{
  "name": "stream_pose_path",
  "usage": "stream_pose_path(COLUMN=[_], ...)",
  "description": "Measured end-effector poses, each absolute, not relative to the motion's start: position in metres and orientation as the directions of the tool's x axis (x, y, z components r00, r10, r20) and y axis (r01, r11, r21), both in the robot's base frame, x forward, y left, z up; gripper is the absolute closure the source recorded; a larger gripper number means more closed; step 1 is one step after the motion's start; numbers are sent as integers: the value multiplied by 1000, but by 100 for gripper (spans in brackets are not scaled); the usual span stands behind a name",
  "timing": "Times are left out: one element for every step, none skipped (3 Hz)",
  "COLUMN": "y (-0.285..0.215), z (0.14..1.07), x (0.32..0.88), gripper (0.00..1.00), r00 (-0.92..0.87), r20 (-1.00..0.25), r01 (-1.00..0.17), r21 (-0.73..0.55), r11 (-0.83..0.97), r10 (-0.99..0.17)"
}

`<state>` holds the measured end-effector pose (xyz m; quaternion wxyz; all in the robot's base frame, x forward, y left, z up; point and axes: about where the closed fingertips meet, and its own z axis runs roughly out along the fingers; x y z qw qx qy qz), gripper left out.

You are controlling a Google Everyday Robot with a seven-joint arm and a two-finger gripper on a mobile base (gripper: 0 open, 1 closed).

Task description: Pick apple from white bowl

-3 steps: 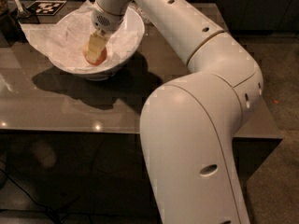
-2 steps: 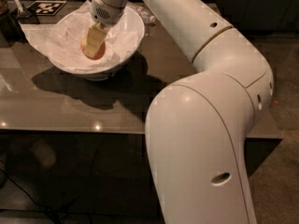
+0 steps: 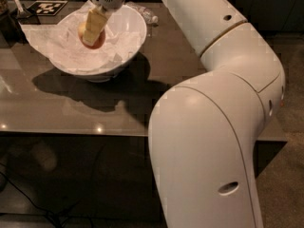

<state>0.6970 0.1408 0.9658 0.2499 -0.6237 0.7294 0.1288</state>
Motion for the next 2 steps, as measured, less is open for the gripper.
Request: stream_pose_path(y=[142,145], z=[998,996], x=[691,694], gripper=[100,100], r00=[-72,-72], r20=[-527,-531], r01=[-969,-969], r21=[-164,-164], r11=[185,186], r10=[-847,-844])
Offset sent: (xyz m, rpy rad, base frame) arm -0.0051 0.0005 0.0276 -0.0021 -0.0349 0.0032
